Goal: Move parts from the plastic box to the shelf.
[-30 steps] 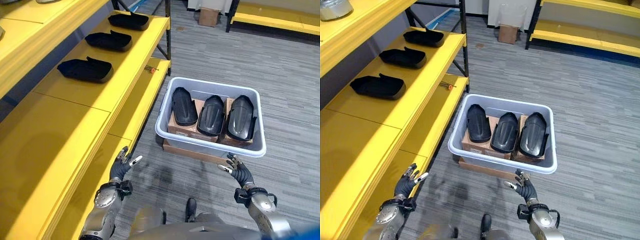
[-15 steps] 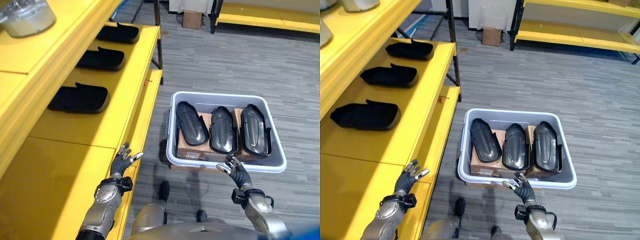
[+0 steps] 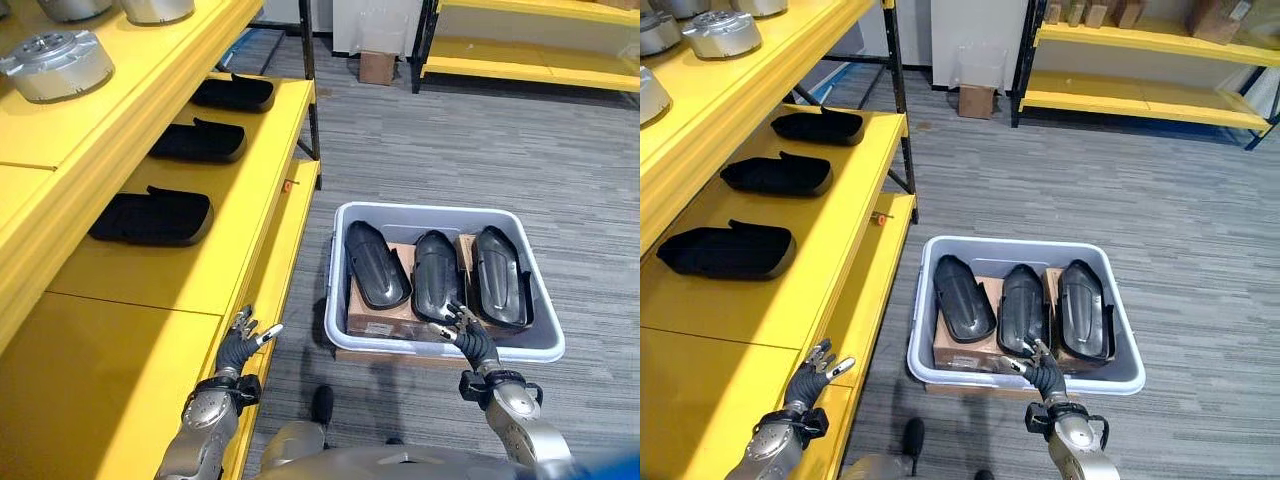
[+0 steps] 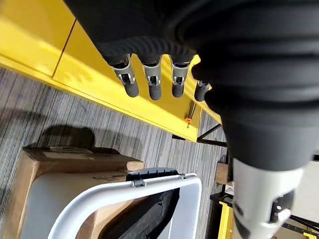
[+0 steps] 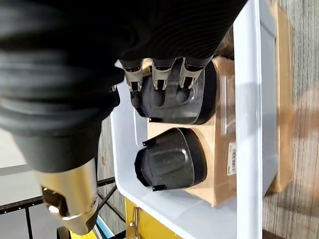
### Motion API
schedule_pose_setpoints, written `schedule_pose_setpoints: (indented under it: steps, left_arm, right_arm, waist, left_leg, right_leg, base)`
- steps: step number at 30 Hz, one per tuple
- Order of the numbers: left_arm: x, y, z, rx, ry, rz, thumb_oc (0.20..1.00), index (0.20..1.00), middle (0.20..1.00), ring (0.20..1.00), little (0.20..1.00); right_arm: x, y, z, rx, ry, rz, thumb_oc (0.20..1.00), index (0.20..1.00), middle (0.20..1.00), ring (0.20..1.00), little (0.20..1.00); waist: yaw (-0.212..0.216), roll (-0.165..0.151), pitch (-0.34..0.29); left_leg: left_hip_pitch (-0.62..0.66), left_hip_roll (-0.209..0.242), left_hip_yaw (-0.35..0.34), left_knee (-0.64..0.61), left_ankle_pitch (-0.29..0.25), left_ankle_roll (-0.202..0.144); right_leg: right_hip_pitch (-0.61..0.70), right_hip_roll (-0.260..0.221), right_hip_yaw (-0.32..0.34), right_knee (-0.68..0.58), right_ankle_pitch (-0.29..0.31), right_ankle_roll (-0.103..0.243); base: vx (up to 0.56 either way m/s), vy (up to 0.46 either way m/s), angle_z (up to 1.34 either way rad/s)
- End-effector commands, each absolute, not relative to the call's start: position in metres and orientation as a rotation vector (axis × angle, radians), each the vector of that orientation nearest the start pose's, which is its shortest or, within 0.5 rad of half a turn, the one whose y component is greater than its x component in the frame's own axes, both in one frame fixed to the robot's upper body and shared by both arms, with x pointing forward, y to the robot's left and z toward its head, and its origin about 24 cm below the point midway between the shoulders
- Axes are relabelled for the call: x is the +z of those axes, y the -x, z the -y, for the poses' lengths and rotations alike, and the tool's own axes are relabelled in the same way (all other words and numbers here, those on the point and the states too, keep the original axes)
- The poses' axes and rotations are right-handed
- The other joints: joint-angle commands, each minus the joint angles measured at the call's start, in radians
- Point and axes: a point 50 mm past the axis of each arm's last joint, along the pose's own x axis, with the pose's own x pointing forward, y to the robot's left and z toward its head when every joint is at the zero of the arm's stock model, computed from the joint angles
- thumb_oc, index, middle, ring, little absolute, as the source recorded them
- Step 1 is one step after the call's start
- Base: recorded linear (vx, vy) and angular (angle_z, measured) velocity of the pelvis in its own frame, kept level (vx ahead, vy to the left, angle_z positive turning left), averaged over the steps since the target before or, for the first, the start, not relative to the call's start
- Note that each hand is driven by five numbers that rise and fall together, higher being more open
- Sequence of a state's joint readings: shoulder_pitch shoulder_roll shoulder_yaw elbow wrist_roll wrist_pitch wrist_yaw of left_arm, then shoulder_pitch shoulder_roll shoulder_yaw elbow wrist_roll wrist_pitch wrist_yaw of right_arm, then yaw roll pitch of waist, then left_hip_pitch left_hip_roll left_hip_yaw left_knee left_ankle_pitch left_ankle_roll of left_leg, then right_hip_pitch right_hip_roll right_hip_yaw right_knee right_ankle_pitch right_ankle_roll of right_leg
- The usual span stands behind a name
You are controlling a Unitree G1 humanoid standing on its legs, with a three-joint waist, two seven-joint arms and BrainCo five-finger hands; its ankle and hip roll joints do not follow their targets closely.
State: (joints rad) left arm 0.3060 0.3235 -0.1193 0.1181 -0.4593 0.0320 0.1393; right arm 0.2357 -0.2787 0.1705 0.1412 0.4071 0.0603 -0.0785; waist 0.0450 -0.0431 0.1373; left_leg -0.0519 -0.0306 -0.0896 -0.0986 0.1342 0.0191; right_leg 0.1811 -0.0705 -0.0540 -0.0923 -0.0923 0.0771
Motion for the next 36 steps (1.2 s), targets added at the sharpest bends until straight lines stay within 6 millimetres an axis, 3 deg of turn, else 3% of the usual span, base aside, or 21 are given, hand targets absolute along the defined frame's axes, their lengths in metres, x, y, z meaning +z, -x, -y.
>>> schedule_pose_setpoints:
  steps: [1, 12, 17, 23, 25, 26, 27, 29, 30, 31, 32, 33, 34, 36]
  left_arm:
    - [-0.025, -0.176, -0.216, 0.179, 0.105, -0.361, 1.0, 1.0, 1.0, 1.0, 1.0]
    - [-0.028, -0.176, -0.216, 0.186, 0.098, -0.37, 1.0, 1.0, 1.0, 1.0, 1.0]
    - [-0.024, -0.176, -0.223, 0.219, 0.087, -0.353, 1.0, 1.0, 1.0, 1.0, 1.0]
    - [-0.007, -0.191, -0.235, 0.236, 0.027, -0.269, 1.0, 1.0, 1.0, 1.0, 1.0]
    - [-0.001, -0.196, -0.24, 0.245, 0.004, -0.239, 1.0, 1.0, 1.0, 1.0, 1.0]
    - [0.002, -0.197, -0.242, 0.248, 0.004, -0.224, 1.0, 1.0, 1.0, 1.0, 1.0]
    - [0.003, -0.2, -0.242, 0.241, -0.004, -0.22, 1.0, 1.0, 1.0, 1.0, 1.0]
    - [0.003, -0.2, -0.241, 0.236, 0.001, -0.218, 1.0, 1.0, 1.0, 1.0, 1.0]
    - [0.003, -0.2, -0.241, 0.239, 0.008, -0.217, 1.0, 1.0, 1.0, 1.0, 1.0]
    - [0.003, -0.2, -0.24, 0.246, 0.023, -0.213, 1.0, 1.0, 1.0, 1.0, 1.0]
    - [0.002, -0.198, -0.241, 0.264, 0.041, -0.218, 1.0, 1.0, 1.0, 1.0, 1.0]
    - [-0.009, -0.188, -0.242, 0.282, 0.052, -0.266, 1.0, 1.0, 1.0, 1.0, 1.0]
    - [-0.014, -0.186, -0.238, 0.271, 0.063, -0.286, 1.0, 1.0, 1.0, 1.0, 1.0]
    - [-0.018, -0.186, -0.233, 0.279, 0.096, -0.293, 1.0, 1.0, 1.0, 1.0, 1.0]
  right_arm:
    - [-0.021, -0.195, 0.187, 0.009, -0.072, -0.342, 1.0, 1.0, 1.0, 1.0, 1.0]
    - [-0.023, -0.194, 0.181, 0.034, -0.069, -0.351, 1.0, 1.0, 1.0, 1.0, 1.0]
    - [-0.019, -0.203, 0.18, 0.037, -0.059, -0.329, 1.0, 1.0, 1.0, 1.0, 1.0]
    - [-0.01, -0.207, 0.176, 0.047, -0.136, -0.285, 1.0, 1.0, 1.0, 1.0, 1.0]
    - [-0.008, -0.208, 0.173, 0.069, -0.134, -0.274, 1.0, 1.0, 1.0, 1.0, 1.0]
    - [-0.006, -0.21, 0.173, 0.081, -0.124, -0.264, 1.0, 1.0, 1.0, 1.0, 1.0]
    - [-0.004, -0.21, 0.172, 0.083, -0.125, -0.255, 1.0, 1.0, 1.0, 1.0, 1.0]
    - [-0.004, -0.21, 0.171, 0.087, -0.132, -0.254, 1.0, 1.0, 1.0, 1.0, 1.0]
    - [-0.004, -0.211, 0.17, 0.087, -0.137, -0.255, 1.0, 1.0, 1.0, 1.0, 1.0]
    - [-0.002, -0.214, 0.17, 0.085, -0.138, -0.246, 1.0, 1.0, 1.0, 1.0, 1.0]
    - [0.0, -0.217, 0.17, 0.087, -0.132, -0.236, 1.0, 1.0, 1.0, 1.0, 1.0]
    - [0.001, -0.214, 0.172, 0.1, -0.113, -0.239, 1.0, 1.0, 1.0, 1.0, 1.0]
    - [0.0, -0.213, 0.173, 0.103, -0.1, -0.243, 1.0, 1.0, 1.0, 1.0, 1.0]
    - [0.003, -0.214, 0.177, 0.093, -0.087, -0.231, 1.0, 1.0, 1.0, 1.0, 1.0]
  waist:
    - [0.006, 0.031, -0.012]
    - [0.005, 0.036, -0.014]
    - [0.027, 0.032, 0.002]
    - [0.01, 0.049, 0.044]
    - [0.004, 0.056, 0.062]
    - [-0.004, 0.062, 0.078]
    - [-0.013, 0.068, 0.084]
    - [-0.019, 0.069, 0.084]
    - [-0.013, 0.073, 0.082]
    - [-0.001, 0.077, 0.085]
    - [0.011, 0.073, 0.091]
    - [0.024, 0.05, 0.088]
    - [0.015, 0.041, 0.087]
    - [0.006, 0.037, 0.073]
  left_leg:
    - [0.09, 0.063, 0.018, 0.011, -0.115, -0.045]
    - [0.101, 0.066, 0.01, 0.011, -0.124, -0.047]
    - [0.102, 0.058, -0.007, 0.023, -0.133, -0.027]
    - [0.045, 0.034, -0.019, 0.07, -0.142, 0.004]
    - [0.045, 0.037, -0.021, 0.07, -0.138, 0.014]
    - [0.042, 0.039, -0.025, 0.07, -0.132, 0.015]
    - [0.036, 0.041, -0.042, 0.069, -0.128, 0.014]
    - [0.038, 0.044, -0.057, 0.063, -0.128, 0.008]
    - [0.042, 0.055, -0.063, 0.057, -0.132, -0.002]
    - [0.046, 0.074, -0.067, 0.052, -0.142, -0.017]
    - [0.061, 0.095, -0.06, 0.05, -0.157, -0.034]
    - [0.09, 0.122, -0.043, 0.053, -0.173, -0.061]
    - [0.096, 0.14, -0.04, 0.049, -0.17, -0.069]
    - [0.109, 0.187, -0.046, 0.014, -0.142, -0.09]
  right_leg:
    - [-0.08, 0.032, -0.016, 0.005, 0.077, 0.03]
    - [-0.069, 0.025, -0.028, 0.005, 0.069, 0.032]
    - [-0.071, 0.012, -0.017, 0.015, 0.077, 0.035]
    - [-0.229, -0.006, -0.012, 0.256, 0.057, 0.063]
    - [-0.309, -0.01, -0.003, 0.387, 0.107, 0.084]
    - [-0.351, -0.01, 0.02, 0.447, 0.149, 0.098]
    - [-0.373, 0.004, 0.069, 0.464, 0.148, 0.102]
    - [-0.365, 0.004, 0.101, 0.414, 0.129, 0.091]
    - [-0.352, -0.028, 0.103, 0.356, 0.121, 0.081]
    - [-0.35, -0.094, 0.075, 0.241, 0.135, 0.073]
    - [-0.361, -0.138, 0.015, 0.16, 0.174, 0.078]
    - [-0.334, -0.151, -0.045, 0.138, 0.168, 0.098]
    - [-0.33, -0.148, -0.026, 0.152, 0.16, 0.099]
    - [-0.338, -0.126, -0.05, 0.172, 0.151, 0.092]
  base:
    - [0.0, 0.0, 0.0]
    - [0.0, 0.0, 0.0]
    - [-0.02, 0.03, 0.0]
    - [-0.09, 0.104, -0.02]
    - [-0.09, 0.079, -0.05]
    - [-0.09, 0.02, -0.13]
    - [-0.02, -0.05, -0.07]
    - [0.04, -0.077, 0.23]
    - [0.08, -0.149, 0.61]
    - [0.12, -0.258, 0.48]
    - [0.2, -0.399, 0.21]
    - [0.21, -0.404, -0.23]
    - [0.19, -0.394, -0.35]
    - [0.08, -0.32, 0.14]
